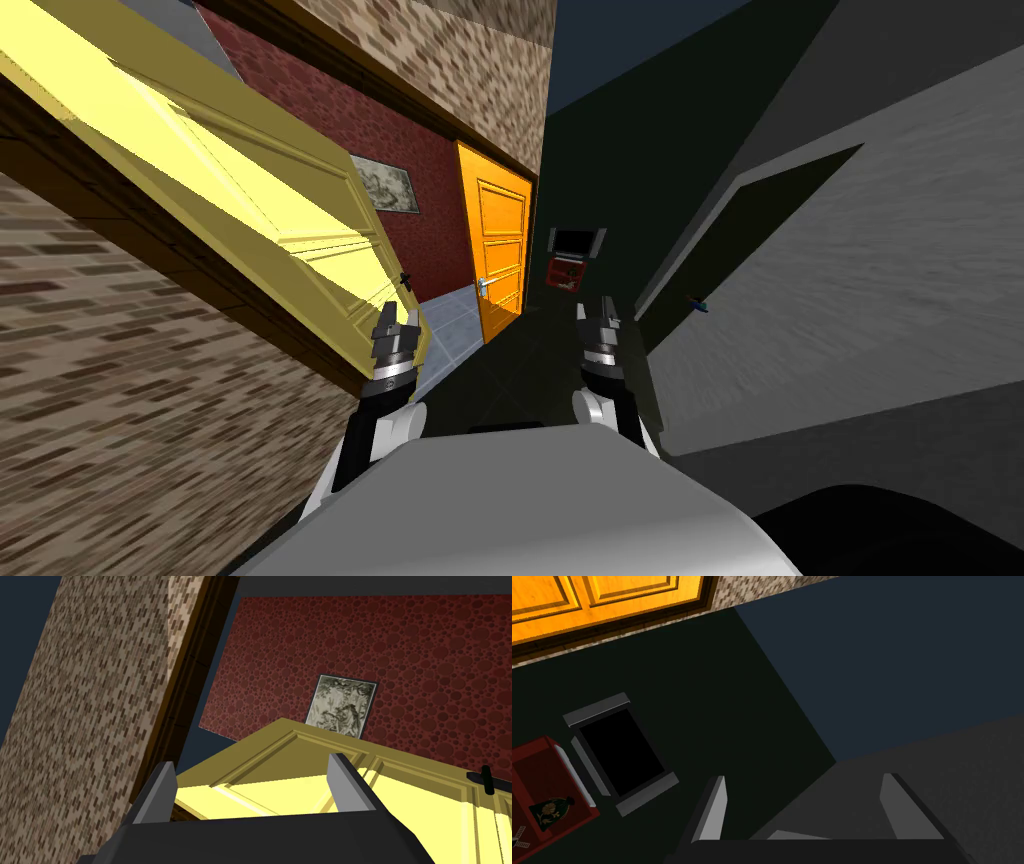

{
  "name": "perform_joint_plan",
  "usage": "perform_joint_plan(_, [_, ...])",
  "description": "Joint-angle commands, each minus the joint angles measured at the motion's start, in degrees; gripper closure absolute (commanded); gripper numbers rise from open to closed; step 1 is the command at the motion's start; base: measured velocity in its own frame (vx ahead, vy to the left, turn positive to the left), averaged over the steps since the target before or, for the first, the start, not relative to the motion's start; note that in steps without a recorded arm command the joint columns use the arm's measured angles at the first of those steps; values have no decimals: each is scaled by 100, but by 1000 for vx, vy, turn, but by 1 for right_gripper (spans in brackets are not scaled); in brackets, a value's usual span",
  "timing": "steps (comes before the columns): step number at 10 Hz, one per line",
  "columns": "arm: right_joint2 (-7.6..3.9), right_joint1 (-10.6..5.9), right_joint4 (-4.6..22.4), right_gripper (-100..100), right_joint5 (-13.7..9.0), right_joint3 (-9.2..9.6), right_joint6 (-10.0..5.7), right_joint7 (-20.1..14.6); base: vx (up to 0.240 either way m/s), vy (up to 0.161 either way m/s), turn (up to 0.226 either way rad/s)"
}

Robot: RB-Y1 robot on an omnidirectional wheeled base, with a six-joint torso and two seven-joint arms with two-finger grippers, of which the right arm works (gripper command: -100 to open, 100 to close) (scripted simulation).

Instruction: Push the door open

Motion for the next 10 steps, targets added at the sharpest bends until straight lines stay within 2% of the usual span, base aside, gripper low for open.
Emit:
perform_joint_plan(1, [-99,-114,231,-100,-28,-21,-2,-14,39,25,179])
perform_joint_plan(3, [-193,-228,463,-100,-55,-42,-4,-29,58,-44,236])
perform_joint_plan(10, [-505,-655,1329,-100,-158,-121,-13,-82,59,-36,158])
